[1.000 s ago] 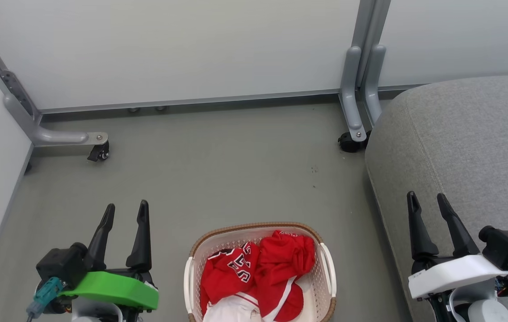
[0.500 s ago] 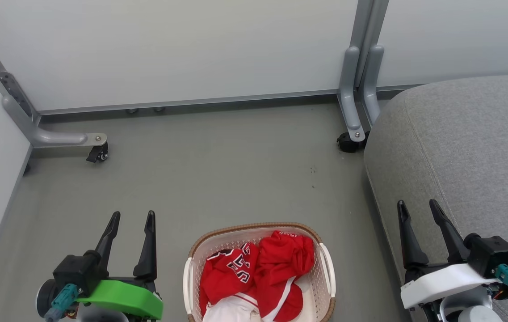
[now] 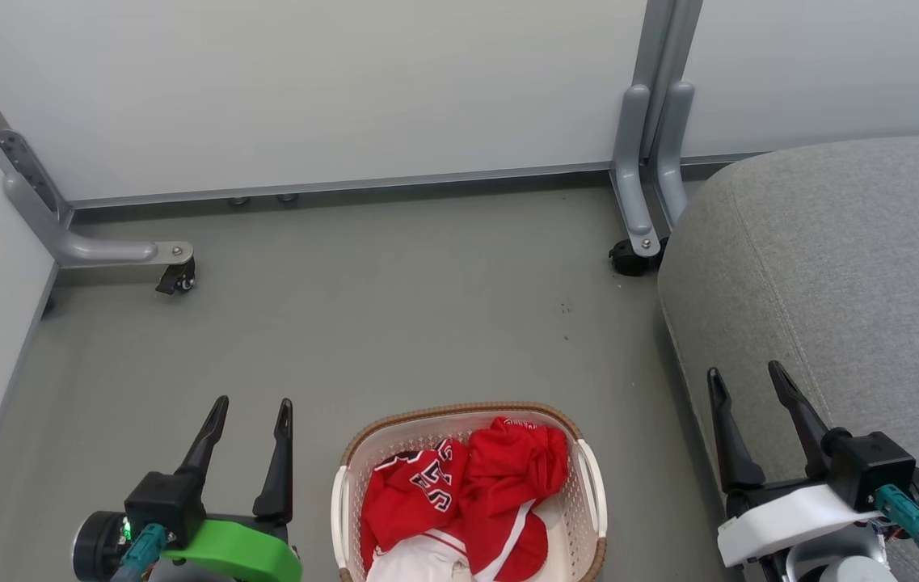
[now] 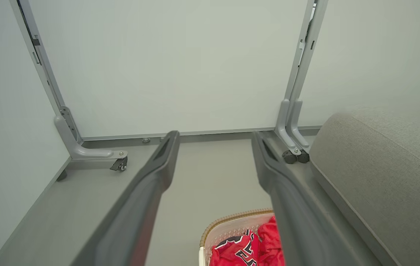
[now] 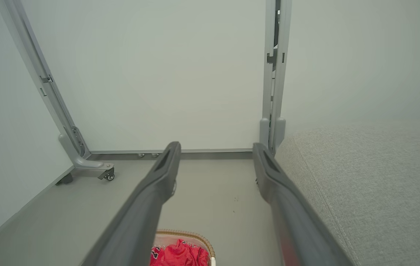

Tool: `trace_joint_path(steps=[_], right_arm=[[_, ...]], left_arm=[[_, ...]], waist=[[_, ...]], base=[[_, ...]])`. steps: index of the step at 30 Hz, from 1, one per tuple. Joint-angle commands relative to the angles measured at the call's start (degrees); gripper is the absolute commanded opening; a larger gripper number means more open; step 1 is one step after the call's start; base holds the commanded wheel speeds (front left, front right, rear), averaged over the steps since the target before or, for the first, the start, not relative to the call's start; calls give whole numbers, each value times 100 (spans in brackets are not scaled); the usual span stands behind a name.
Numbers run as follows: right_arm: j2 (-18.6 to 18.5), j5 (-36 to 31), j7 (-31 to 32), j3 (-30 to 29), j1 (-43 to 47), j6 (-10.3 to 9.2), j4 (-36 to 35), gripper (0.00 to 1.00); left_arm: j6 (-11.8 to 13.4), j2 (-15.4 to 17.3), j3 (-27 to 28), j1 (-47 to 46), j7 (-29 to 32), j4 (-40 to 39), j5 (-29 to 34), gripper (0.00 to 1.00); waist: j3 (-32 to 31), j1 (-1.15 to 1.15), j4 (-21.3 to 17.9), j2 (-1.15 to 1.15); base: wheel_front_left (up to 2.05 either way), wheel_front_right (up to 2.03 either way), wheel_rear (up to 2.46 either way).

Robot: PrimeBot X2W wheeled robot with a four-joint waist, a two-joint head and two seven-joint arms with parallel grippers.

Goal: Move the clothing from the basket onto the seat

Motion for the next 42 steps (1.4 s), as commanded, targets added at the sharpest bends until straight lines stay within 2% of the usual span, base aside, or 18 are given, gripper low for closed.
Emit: trace_joint_path(steps=[1, 17, 25, 42], right_arm=[[10, -129, -50, 11, 67, 2, -30, 100], [45, -586, -109, 16, 151, 1, -43, 100], [56, -480, -92, -3, 130, 1, -3, 100], [69, -433, -38, -21, -23, 1, -133, 100]], left_arm=[[-18, 18, 10, 47, -56, 8, 104, 100], [-20, -76, 130, 119, -211, 221, 654, 100], [-20, -134, 241, 87, -204, 285, 438, 100], [-20, -180, 208, -138, -204, 213, 445, 100]], waist=[[1, 0, 2, 0], [1, 0, -17, 0], [15, 0, -8, 0], [251, 0, 11, 0]], base=[[0, 0, 0], [0, 0, 0], [0, 0, 0], [0, 0, 0]])
